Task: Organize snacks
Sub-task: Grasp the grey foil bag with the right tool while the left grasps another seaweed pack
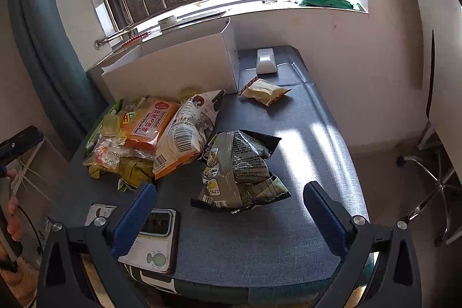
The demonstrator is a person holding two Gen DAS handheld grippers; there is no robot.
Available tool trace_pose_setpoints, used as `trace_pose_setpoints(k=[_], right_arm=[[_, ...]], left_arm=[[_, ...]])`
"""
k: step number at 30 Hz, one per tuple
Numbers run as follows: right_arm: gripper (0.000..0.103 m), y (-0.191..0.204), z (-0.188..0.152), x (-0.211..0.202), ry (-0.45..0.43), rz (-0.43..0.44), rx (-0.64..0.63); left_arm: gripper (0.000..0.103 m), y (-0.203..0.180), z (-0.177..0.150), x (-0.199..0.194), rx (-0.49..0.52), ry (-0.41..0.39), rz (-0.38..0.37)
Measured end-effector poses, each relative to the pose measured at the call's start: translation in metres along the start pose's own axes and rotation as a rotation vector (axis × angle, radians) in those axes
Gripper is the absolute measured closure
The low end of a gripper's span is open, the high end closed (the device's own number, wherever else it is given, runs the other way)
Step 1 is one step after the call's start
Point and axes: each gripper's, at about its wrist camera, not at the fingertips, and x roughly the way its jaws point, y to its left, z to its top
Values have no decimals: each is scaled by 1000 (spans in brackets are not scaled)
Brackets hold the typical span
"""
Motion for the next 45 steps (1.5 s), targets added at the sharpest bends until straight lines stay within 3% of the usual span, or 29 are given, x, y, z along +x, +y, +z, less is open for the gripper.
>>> trace_pose_setpoints(k=[11, 23, 24, 27, 28, 33, 36, 38, 42, 45], right_arm=[[0, -11, 11, 45, 103, -19, -2], [1, 4, 10, 74, 196, -73, -139], [18, 4, 10, 75, 200, -55, -142], [38, 2, 10, 71, 187, -17, -119], [40, 2, 9, 66, 175, -7, -117], [41, -3, 4, 36, 121, -23, -89], [41, -9, 4, 15, 82, 14, -38], [41, -10, 4, 2, 54, 33, -21], [41, -5, 6, -12, 29, 27, -37], [41, -2, 8, -12, 30, 31, -45]], left_arm=[[0, 28, -9, 11, -97, 53, 20], [0, 58, -9, 34, -215, 120, -18], [0, 62, -8, 37, -230, 127, -21], [0, 72, -5, 50, -248, 149, -22], [0, 76, -3, 55, -256, 155, -18], [0, 98, 4, 85, -291, 218, -25], [0, 108, 7, 106, -296, 257, 23], [0, 113, 9, 118, -303, 270, 1], [0, 128, 14, 139, -412, 296, -70], [1, 127, 19, 153, -407, 319, -64]])
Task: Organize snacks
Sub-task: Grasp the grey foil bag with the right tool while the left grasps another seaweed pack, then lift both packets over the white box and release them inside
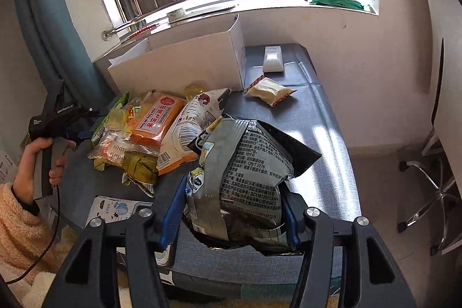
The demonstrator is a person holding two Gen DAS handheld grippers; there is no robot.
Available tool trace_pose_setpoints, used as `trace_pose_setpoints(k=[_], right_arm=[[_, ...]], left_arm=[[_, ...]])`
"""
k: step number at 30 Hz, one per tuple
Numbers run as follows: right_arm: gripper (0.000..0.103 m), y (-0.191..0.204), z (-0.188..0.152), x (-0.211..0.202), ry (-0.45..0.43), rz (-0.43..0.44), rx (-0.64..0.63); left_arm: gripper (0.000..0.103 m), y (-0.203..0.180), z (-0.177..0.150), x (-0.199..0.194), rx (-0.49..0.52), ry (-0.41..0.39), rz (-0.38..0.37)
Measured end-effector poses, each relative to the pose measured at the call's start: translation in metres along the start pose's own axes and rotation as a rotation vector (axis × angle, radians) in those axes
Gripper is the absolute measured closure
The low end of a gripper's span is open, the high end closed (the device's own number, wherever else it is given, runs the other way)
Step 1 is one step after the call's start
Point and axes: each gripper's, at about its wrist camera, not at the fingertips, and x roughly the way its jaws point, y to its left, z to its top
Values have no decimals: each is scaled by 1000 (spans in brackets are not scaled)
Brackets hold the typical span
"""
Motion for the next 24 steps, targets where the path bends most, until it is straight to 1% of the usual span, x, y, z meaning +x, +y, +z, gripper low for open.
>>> trace_pose_setpoints(k=[2, 3, 4, 5, 6, 9, 11, 14, 16, 19, 22, 24], right_arm=[[41, 2, 0, 3, 3, 9, -8], [41, 4, 0, 4, 2, 13, -12], [41, 6, 0, 4, 5, 18, -18], [41, 8, 0, 4, 8, 21, -27], [41, 10, 0, 5, 9, 20, -33], [41, 14, -1, 5, 6, 33, -44], [41, 16, 1, 4, 3, 39, -43], [41, 22, 9, 1, -23, 74, -42], [41, 27, 20, -1, -48, 111, -44], [41, 38, 52, 1, -83, 155, -68], [41, 54, 97, 11, -123, 164, -107], [41, 60, 130, 22, -130, 209, -93]], left_arm=[[6, -2, 2, 8, 3, 21, -1], [15, -3, 2, 9, 16, 17, 12], [33, -5, 2, 9, 32, 10, 11], [38, -4, 1, 10, 29, 20, -26], [38, -3, 0, 9, 18, 18, -42], [39, -5, -6, -3, 49, -35, -12], [39, -6, -8, -15, 57, -71, -14], [39, -11, -6, -43, 84, -156, -27], [39, -20, -2, -61, 104, -212, -42], [39, -38, 17, -83, 118, -262, -109], [39, -64, 46, -90, 150, -298, -124], [39, -82, 71, -90, 175, -313, -152]])
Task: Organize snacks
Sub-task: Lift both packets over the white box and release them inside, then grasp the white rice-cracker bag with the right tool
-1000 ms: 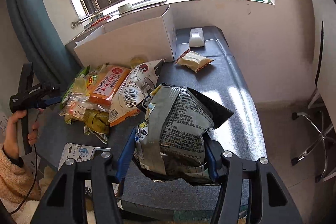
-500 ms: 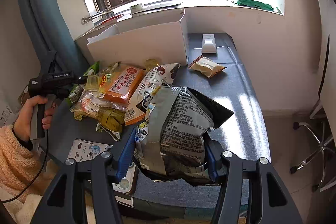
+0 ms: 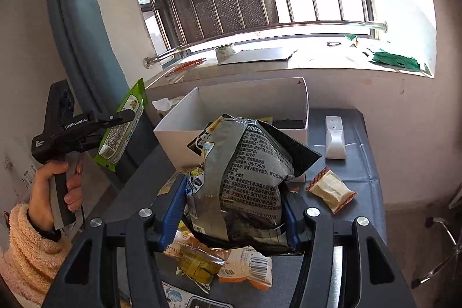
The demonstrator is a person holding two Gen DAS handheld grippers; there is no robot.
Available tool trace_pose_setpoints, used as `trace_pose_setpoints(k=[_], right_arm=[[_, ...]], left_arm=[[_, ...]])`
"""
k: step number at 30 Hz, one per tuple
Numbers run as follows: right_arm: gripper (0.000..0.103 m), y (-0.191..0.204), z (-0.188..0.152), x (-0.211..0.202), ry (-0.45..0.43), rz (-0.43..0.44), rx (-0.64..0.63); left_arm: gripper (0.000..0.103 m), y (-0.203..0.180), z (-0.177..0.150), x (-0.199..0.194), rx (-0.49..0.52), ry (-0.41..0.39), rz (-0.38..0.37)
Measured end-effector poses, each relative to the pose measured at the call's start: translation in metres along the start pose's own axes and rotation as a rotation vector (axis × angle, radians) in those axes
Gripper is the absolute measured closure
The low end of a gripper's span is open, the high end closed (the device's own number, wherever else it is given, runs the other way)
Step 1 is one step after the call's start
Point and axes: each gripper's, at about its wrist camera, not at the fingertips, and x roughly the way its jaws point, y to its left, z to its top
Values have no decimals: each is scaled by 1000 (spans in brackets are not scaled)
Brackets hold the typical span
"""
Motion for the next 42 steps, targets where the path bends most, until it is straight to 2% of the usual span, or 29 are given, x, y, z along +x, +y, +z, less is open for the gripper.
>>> trace_pose_setpoints(k=[3, 5, 7, 11, 12, 13, 14, 15, 16, 20, 26, 30, 35, 42], right_arm=[[41, -3, 45, 31, -6, 41, 18], [41, -8, 72, 57, 11, -20, 10], [41, -18, 94, 82, 37, -41, 27], [40, -37, 120, 120, 86, -119, 45], [38, -43, 122, 125, 88, -134, 45], [33, -47, 124, 131, 101, -141, 44], [14, -51, 126, 136, 118, -148, 50], [4, -55, 125, 138, 123, -165, 57], [0, -57, 124, 136, 117, -179, 64], [0, -54, 114, 121, 74, -161, 55], [0, -29, 95, 87, 38, -150, -23], [0, -15, 72, 50, -15, -98, -13], [0, -4, 19, 6, -34, -1, 50], [0, -7, -64, -27, -41, 4, 162]], left_arm=[[39, -17, 35, 26, 19, 6, -14], [39, -25, 54, 47, 33, 14, 21], [39, -24, 71, 67, 18, 48, 39], [36, -17, 86, 104, 57, 98, 111], [33, -14, 86, 113, 65, 115, 148], [25, -10, 85, 120, 75, 147, 185], [19, -6, 83, 125, 78, 168, 212], [3, -2, 80, 128, 77, 177, 232], [0, 0, 78, 127, 83, 176, 244], [0, 0, 63, 106, 138, 152, 267], [0, -18, 49, 59, 196, 103, 232], [0, -36, 21, 21, 249, 74, 184], [0, -48, -34, -11, 265, 71, 107], [0, -40, -104, -28, 205, 89, 134]])
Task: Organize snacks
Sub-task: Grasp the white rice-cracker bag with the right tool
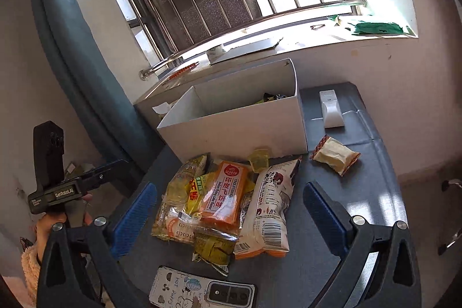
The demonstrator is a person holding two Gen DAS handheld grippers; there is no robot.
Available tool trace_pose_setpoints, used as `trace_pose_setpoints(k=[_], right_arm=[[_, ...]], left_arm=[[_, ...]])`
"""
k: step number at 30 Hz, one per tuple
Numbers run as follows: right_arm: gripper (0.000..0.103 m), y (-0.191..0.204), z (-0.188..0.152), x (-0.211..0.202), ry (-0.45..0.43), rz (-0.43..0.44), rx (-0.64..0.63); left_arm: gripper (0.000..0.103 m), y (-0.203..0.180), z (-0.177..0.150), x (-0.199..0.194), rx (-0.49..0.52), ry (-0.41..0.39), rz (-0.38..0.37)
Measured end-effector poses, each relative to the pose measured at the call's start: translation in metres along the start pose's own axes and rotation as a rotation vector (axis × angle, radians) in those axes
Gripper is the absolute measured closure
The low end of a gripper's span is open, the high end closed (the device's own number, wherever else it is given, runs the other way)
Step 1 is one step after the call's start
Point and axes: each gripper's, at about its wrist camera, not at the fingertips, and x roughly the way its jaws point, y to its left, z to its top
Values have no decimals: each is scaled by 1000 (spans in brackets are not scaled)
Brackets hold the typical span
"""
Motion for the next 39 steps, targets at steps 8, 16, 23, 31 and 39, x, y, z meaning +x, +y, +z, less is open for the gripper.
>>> trace_pose_setpoints(k=[8, 16, 23, 31, 39], right_arm=[[0, -21, -56, 3, 108, -18, 75], [0, -26, -61, 9, 132, -7, 128], [0, -27, -50, 17, 141, -32, 128], [0, -51, -23, 67, 234, 29, 227], [0, -67, -9, 131, 416, 74, 309]], left_arm=[[0, -13, -55, -5, 5, 15, -9], [0, -19, -68, -7, 49, 29, 17], [0, -13, -75, -6, 10, 33, -7], [0, -5, -80, -4, -10, 40, -29], [0, 6, -85, -4, -52, 55, -24]])
